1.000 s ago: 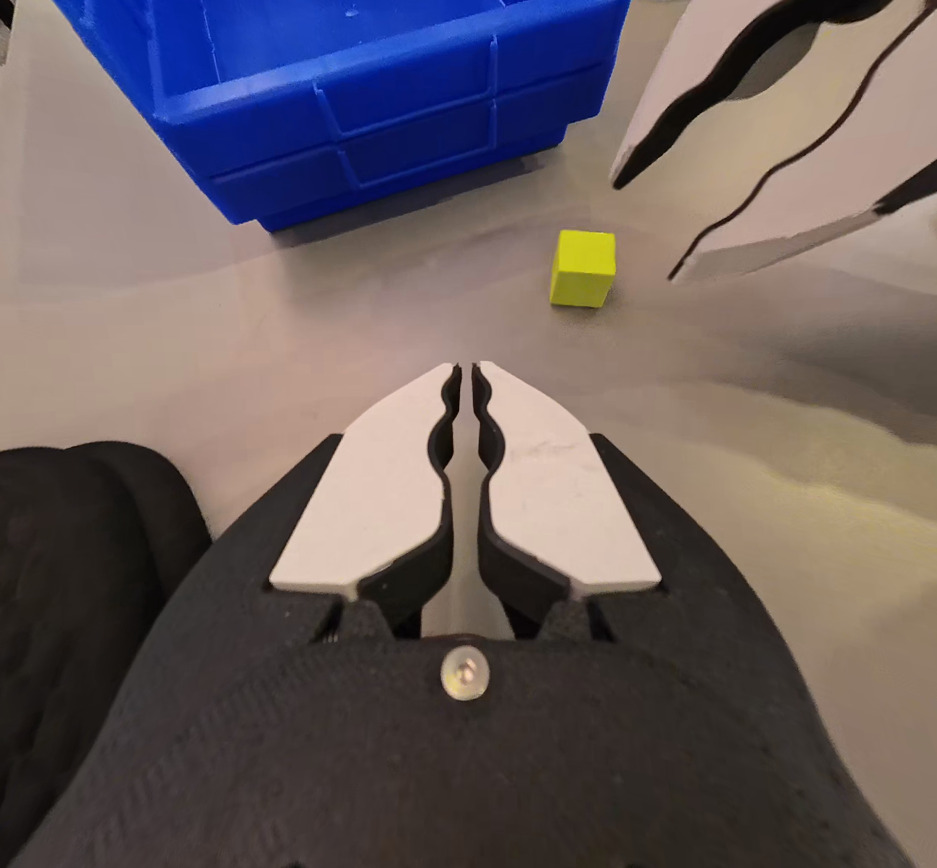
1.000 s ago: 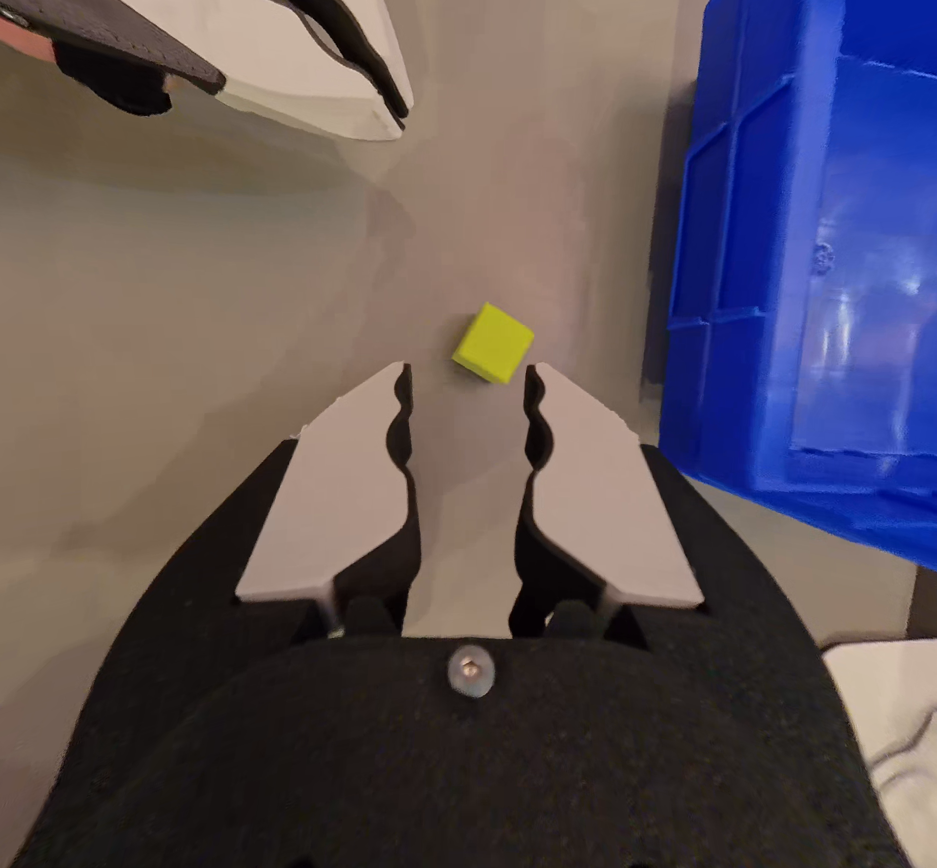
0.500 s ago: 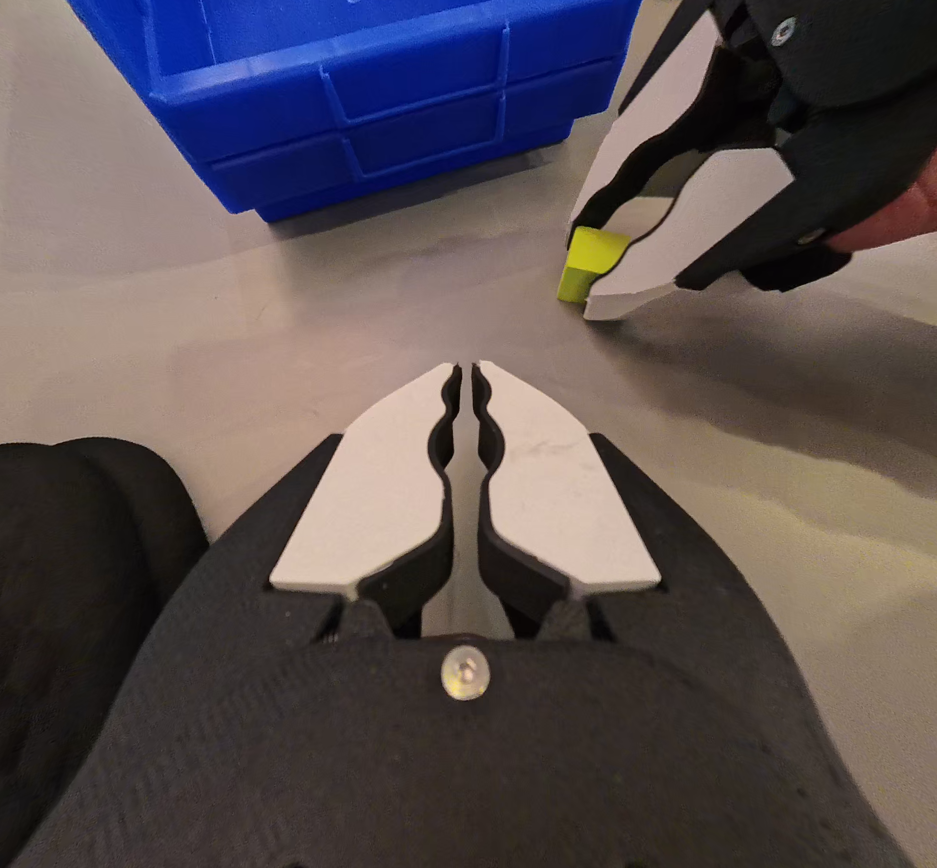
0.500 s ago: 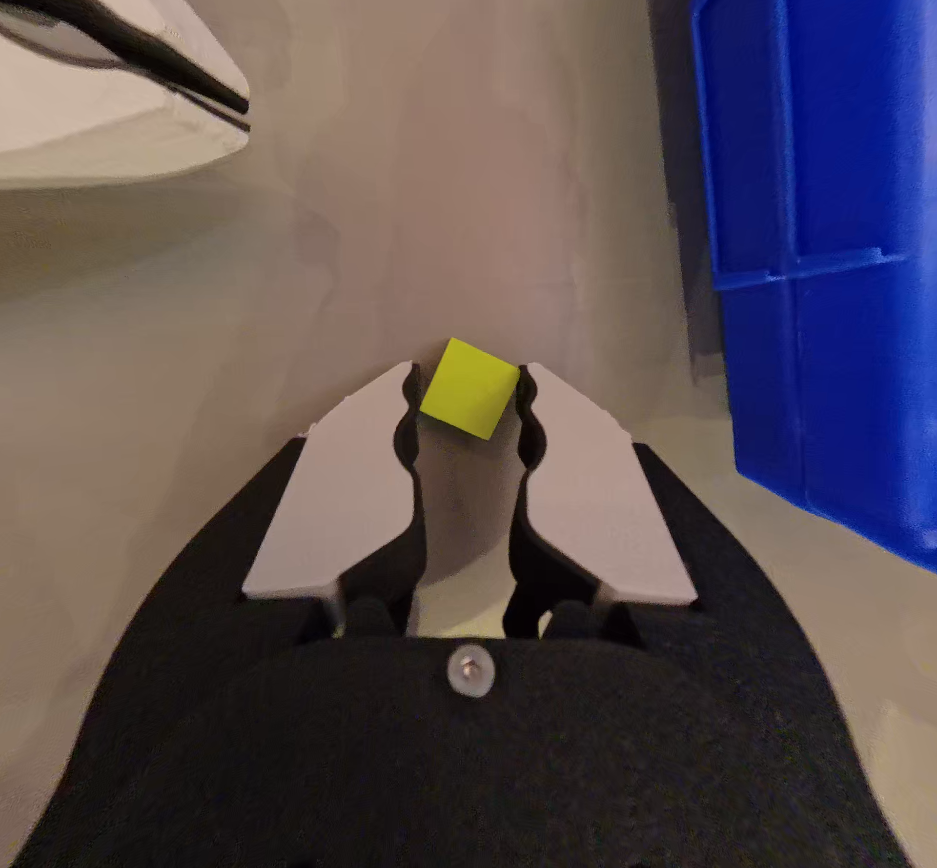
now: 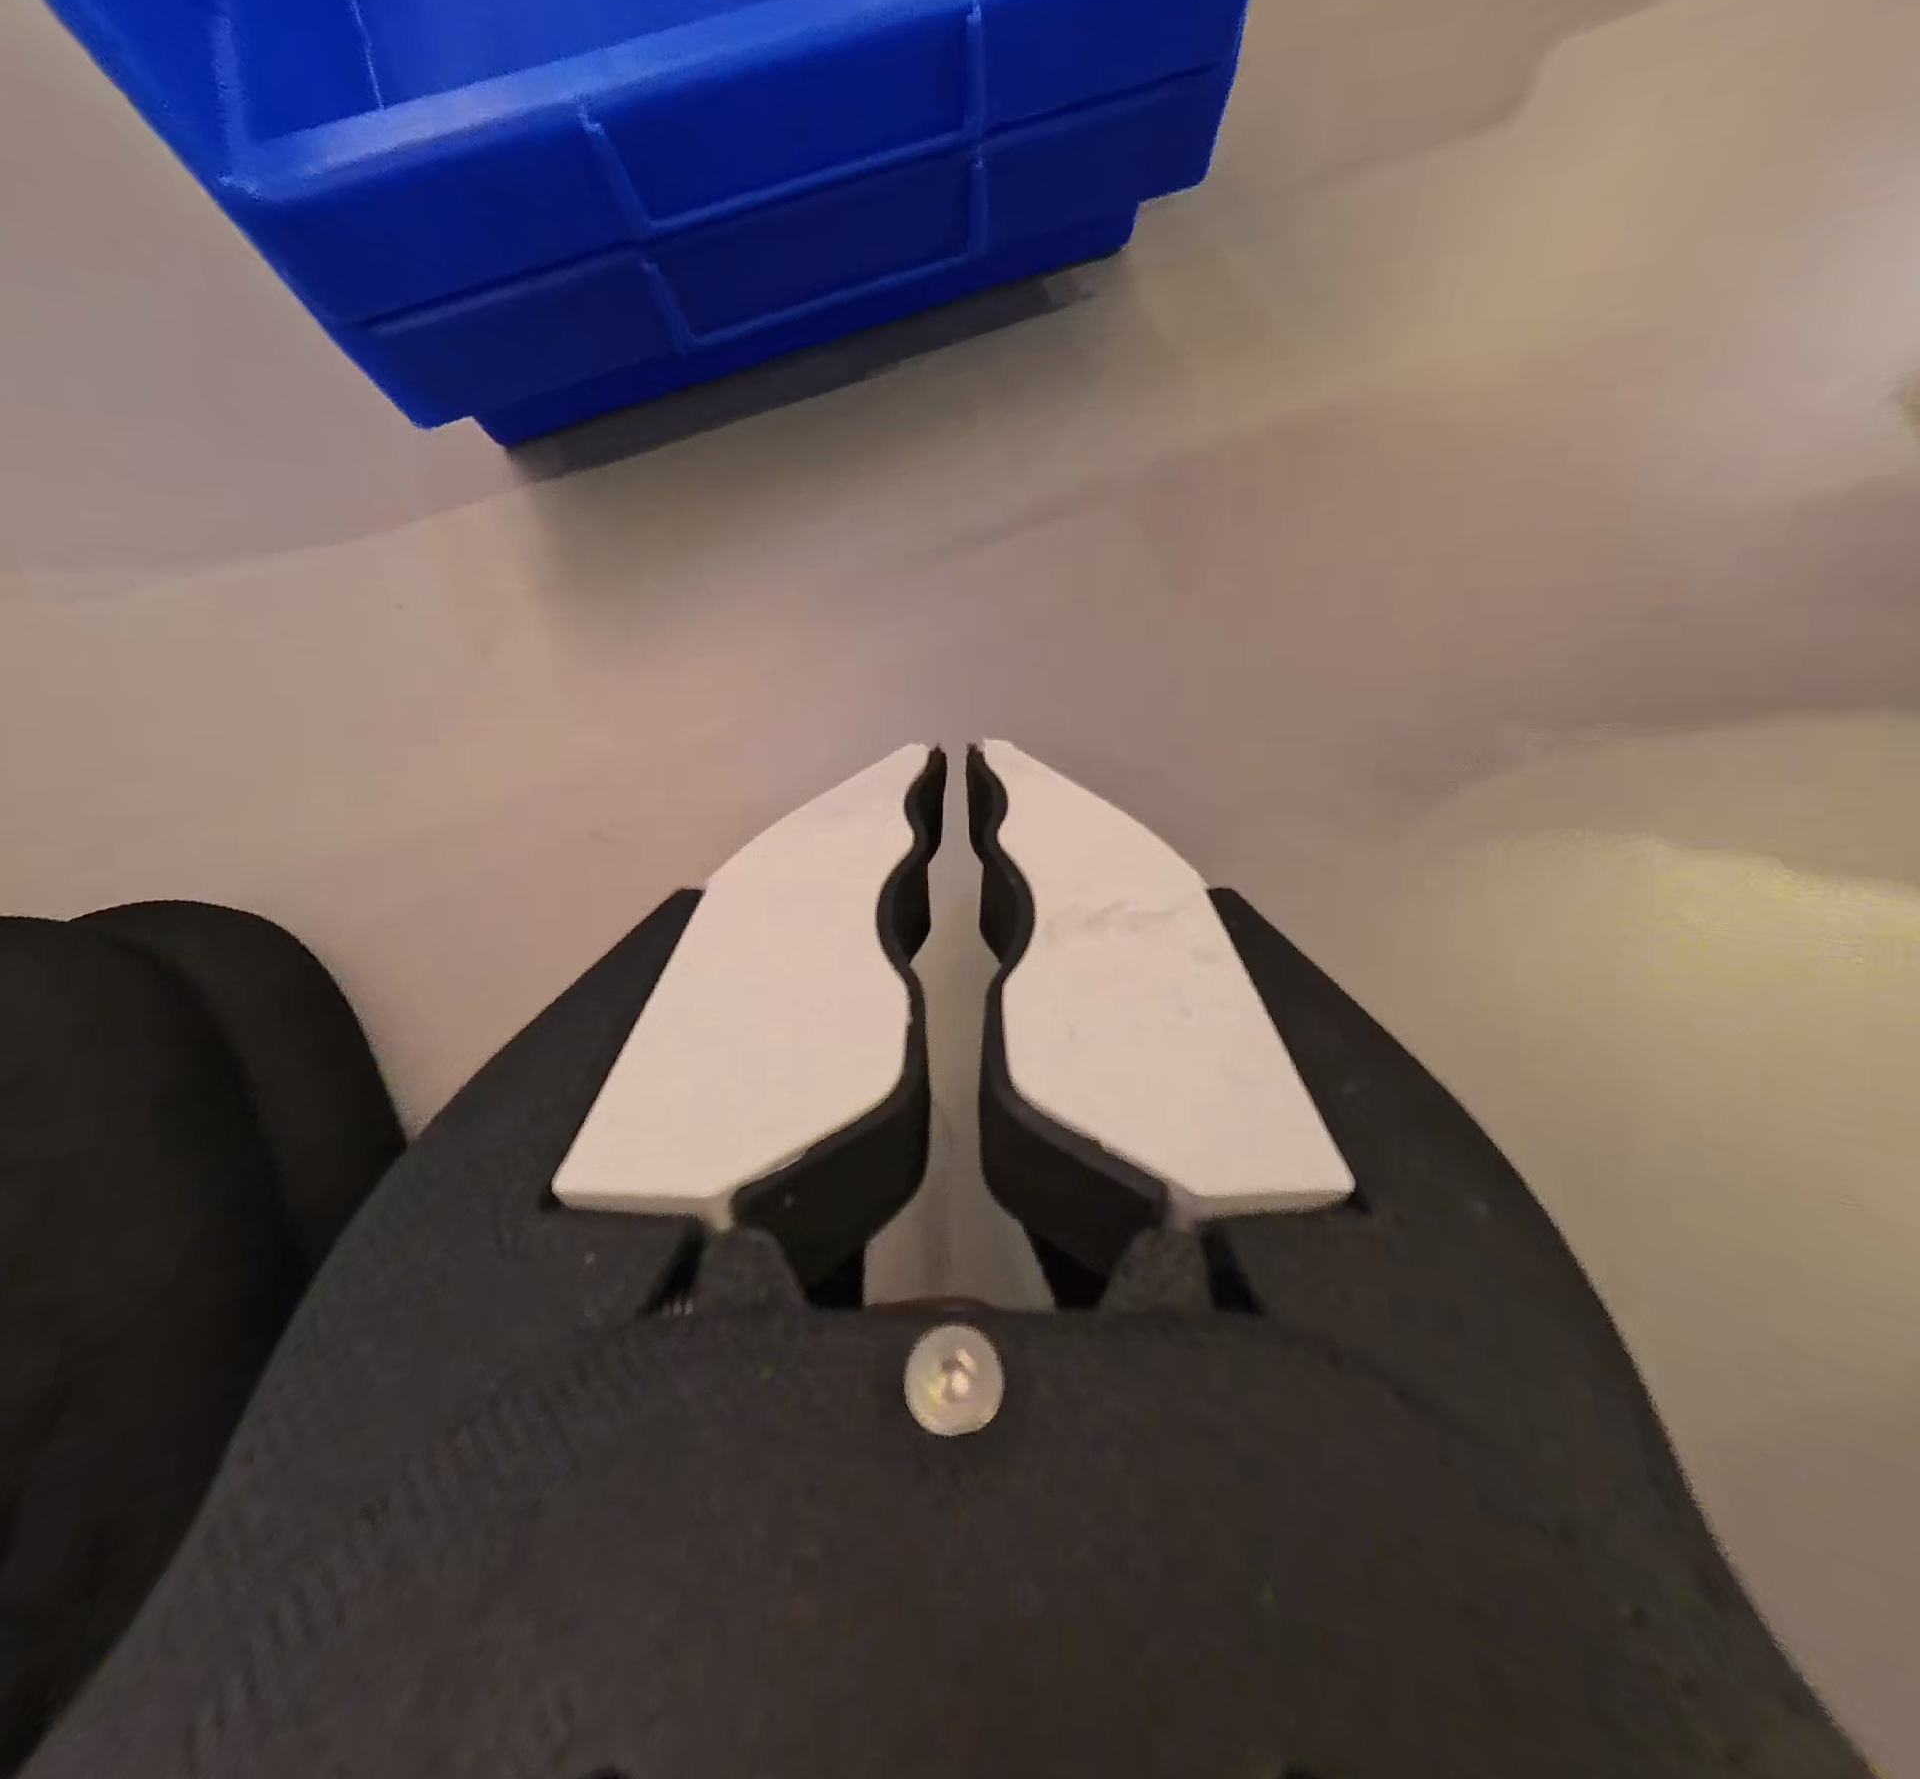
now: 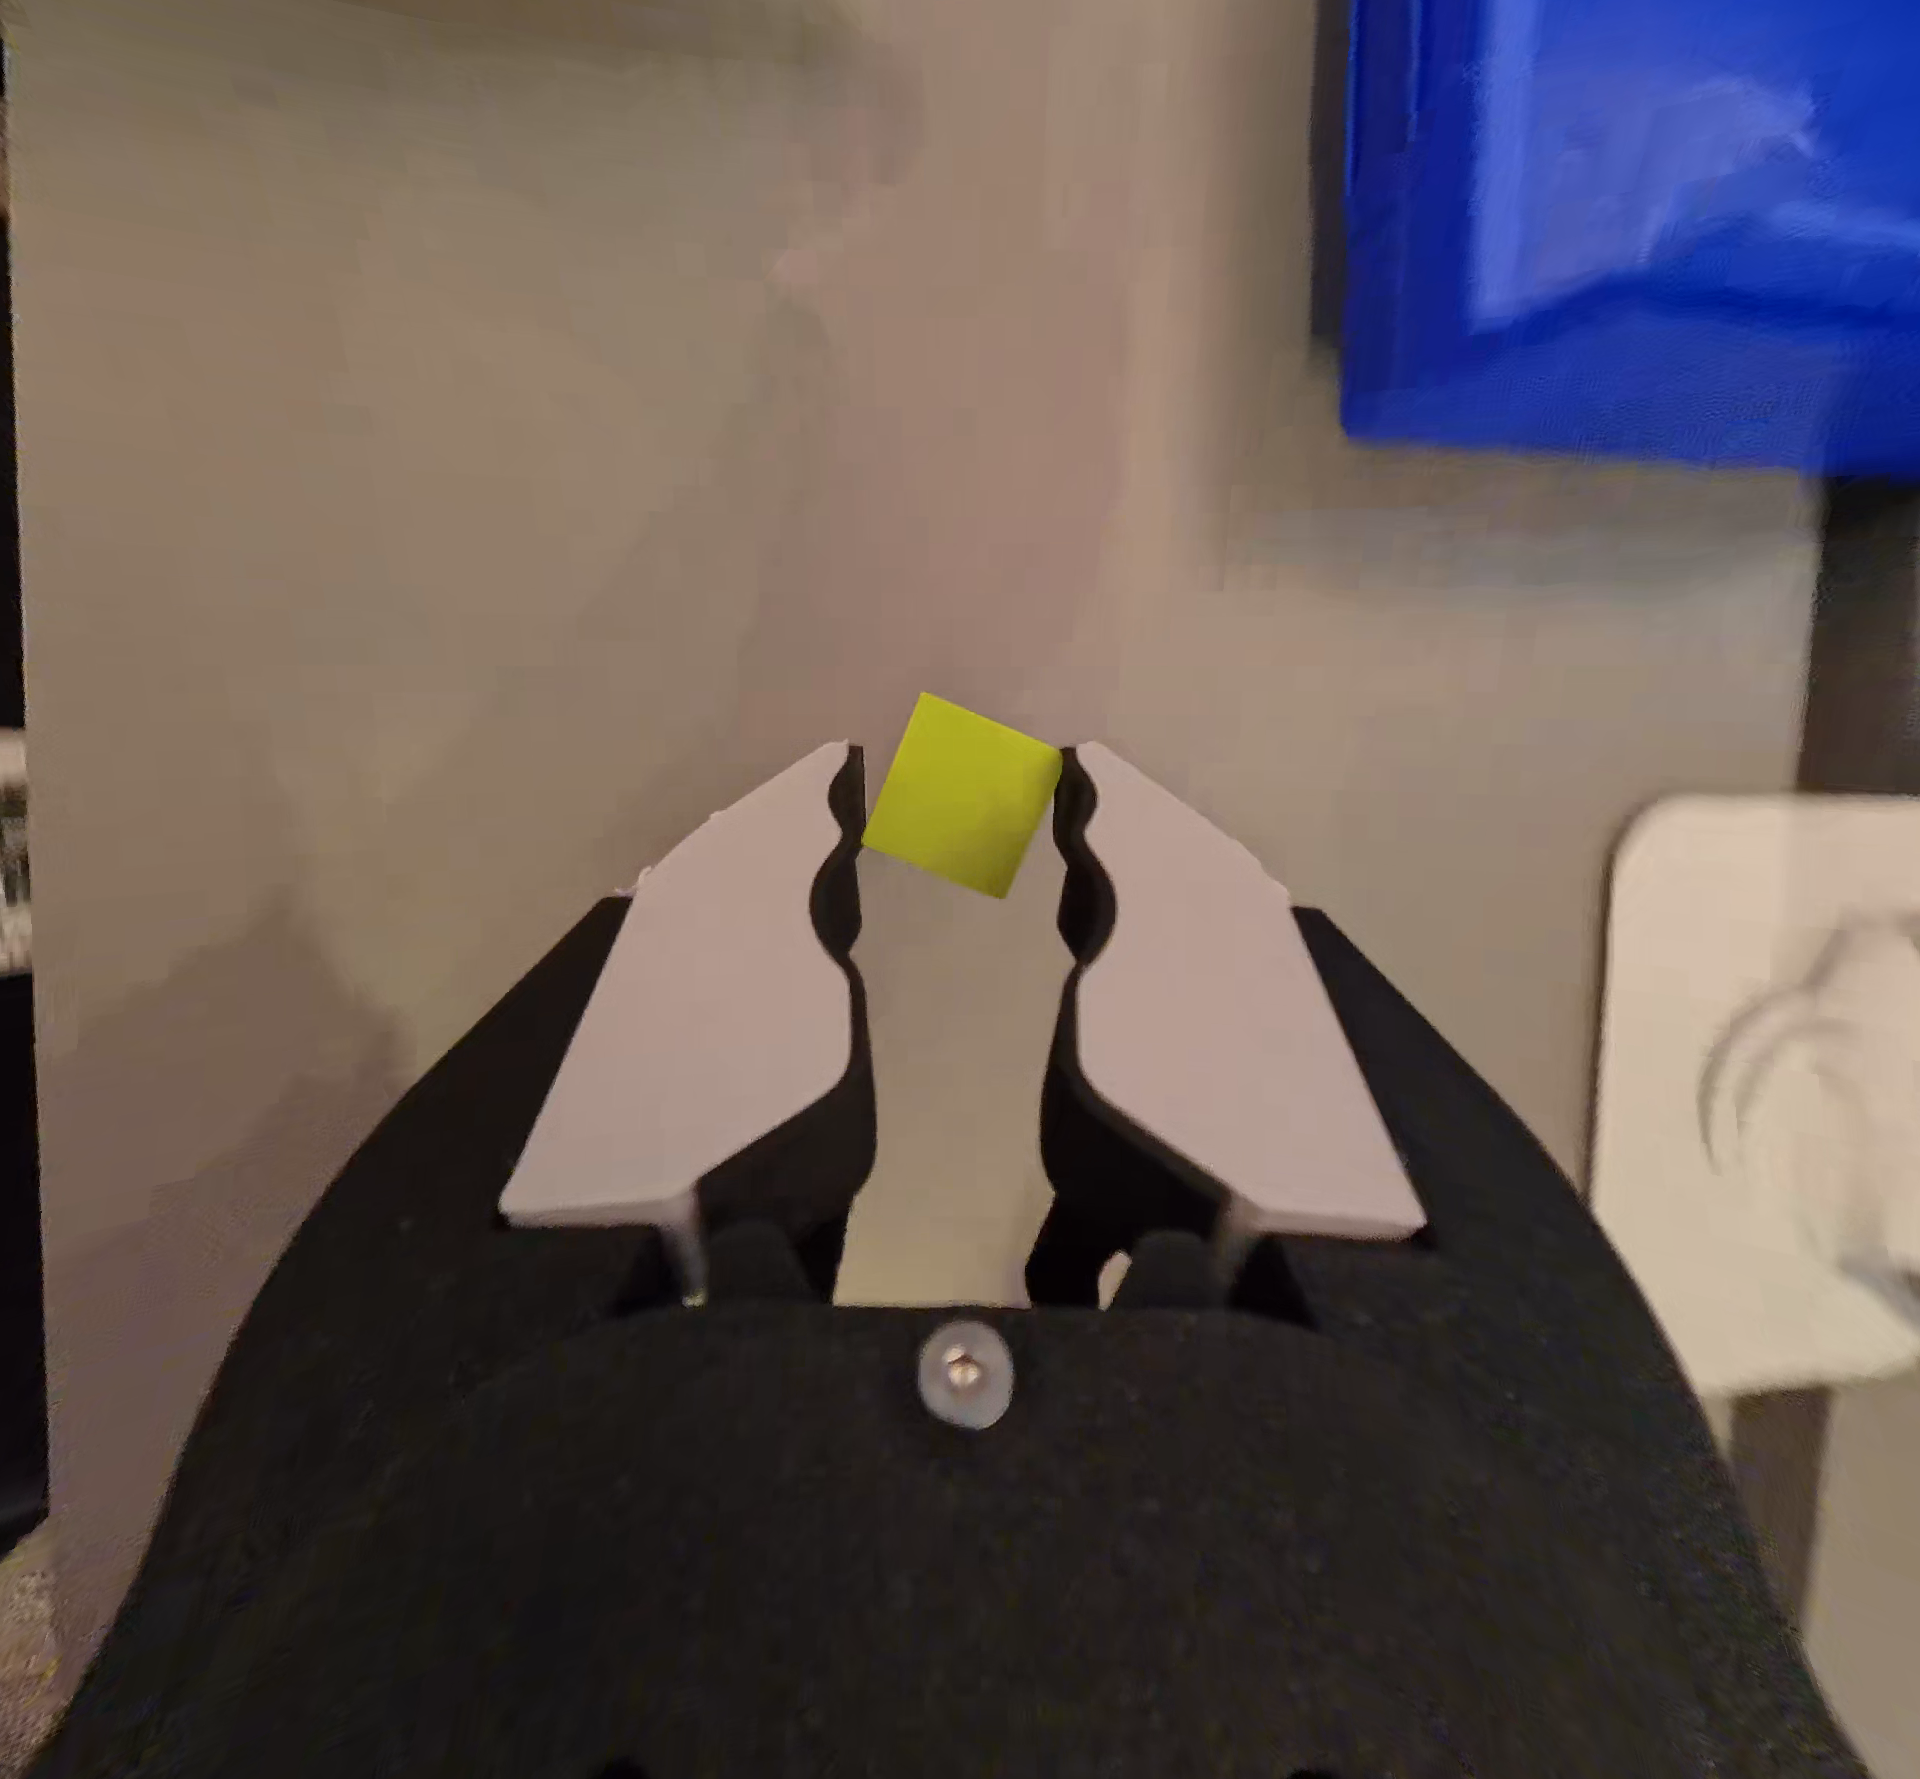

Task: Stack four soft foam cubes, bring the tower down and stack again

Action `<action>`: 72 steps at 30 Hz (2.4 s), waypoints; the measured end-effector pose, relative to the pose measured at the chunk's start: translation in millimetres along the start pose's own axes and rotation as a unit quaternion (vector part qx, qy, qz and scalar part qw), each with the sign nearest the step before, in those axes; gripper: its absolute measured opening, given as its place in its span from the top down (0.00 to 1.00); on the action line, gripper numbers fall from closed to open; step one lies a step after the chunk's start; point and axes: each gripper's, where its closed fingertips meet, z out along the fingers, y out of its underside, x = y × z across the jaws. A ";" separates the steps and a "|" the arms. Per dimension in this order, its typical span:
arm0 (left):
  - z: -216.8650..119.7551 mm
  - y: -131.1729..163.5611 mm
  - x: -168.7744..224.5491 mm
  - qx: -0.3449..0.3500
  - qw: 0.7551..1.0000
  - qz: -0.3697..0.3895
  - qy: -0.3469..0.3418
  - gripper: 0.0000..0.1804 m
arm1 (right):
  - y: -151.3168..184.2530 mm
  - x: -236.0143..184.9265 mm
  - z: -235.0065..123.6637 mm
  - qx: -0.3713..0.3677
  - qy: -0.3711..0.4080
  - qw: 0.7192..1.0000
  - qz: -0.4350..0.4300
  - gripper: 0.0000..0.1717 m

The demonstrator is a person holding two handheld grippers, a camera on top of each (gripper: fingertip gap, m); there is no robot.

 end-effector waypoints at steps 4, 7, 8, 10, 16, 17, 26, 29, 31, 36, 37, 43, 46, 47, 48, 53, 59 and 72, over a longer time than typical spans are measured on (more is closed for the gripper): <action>5.3 4.2 13.1 -0.015 1.000 0.011 0.013 0.96 | 70.0 16.2 -63.5 -0.006 0.015 1.000 -0.011 0.80; 12.0 13.5 19.8 -0.043 0.999 0.028 0.006 0.96 | 109.1 25.9 -95.0 -0.011 0.025 0.999 -0.018 0.80; 13.1 13.9 19.0 -0.047 0.998 0.037 -0.004 0.95 | 119.8 28.6 -100.8 -0.014 0.027 0.999 -0.026 0.80; 15.0 14.5 18.3 -0.052 0.998 0.040 -0.014 0.95 | 138.4 31.4 -106.6 -0.017 0.020 0.999 -0.031 0.80; 19.6 18.4 19.7 -0.071 0.996 0.054 -0.026 0.95 | 169.9 29.6 -95.1 -0.018 -0.021 0.998 -0.057 0.80; 20.5 19.3 20.7 -0.075 0.995 0.059 -0.026 0.95 | 173.3 29.4 -92.1 -0.016 -0.028 0.998 -0.058 0.80; 21.3 18.8 21.2 -0.075 0.996 0.053 -0.019 0.95 | 184.5 34.2 -77.2 -0.019 -0.051 0.996 -0.068 0.80; 21.4 18.8 21.9 -0.074 0.996 0.056 -0.018 0.96 | 183.6 36.0 -75.8 -0.027 -0.054 0.996 -0.068 0.80; 21.5 18.8 22.0 -0.075 0.996 0.055 -0.017 0.96 | 184.1 36.3 -74.5 -0.033 -0.057 0.996 -0.068 0.80; 21.5 18.9 22.5 -0.075 0.996 0.055 -0.014 0.96 | 187.0 36.8 -71.5 -0.041 -0.063 0.995 -0.062 0.80; 21.5 18.9 22.6 -0.075 0.996 0.055 -0.014 0.96 | 188.0 36.8 -70.8 -0.042 -0.063 0.995 -0.060 0.80; 21.8 19.0 22.6 -0.076 0.996 0.053 -0.012 0.96 | 190.7 36.0 -66.7 -0.044 -0.067 0.995 -0.052 0.80; 21.8 19.0 22.7 -0.076 0.996 0.054 -0.011 0.96 | 191.6 35.8 -65.1 -0.047 -0.068 0.995 -0.052 0.80; 21.8 19.0 22.7 -0.075 0.996 0.054 -0.012 0.96 | 191.0 35.9 -65.0 -0.045 -0.069 0.995 -0.051 0.80; 21.8 19.0 22.7 -0.075 0.996 0.054 -0.012 0.96 | 190.7 35.9 -64.9 -0.043 -0.070 0.995 -0.049 0.80; 21.9 19.0 22.7 -0.075 0.996 0.054 -0.012 0.96 | 192.2 36.6 -65.6 -0.043 -0.070 0.995 -0.047 0.79; 21.9 19.1 22.7 -0.076 0.996 0.054 -0.011 0.97 | 192.5 36.6 -65.4 -0.045 -0.070 0.995 -0.046 0.80; 22.0 19.4 23.0 -0.076 0.996 0.054 -0.010 0.97 | 192.8 35.0 -63.6 -0.045 -0.081 0.995 -0.045 0.74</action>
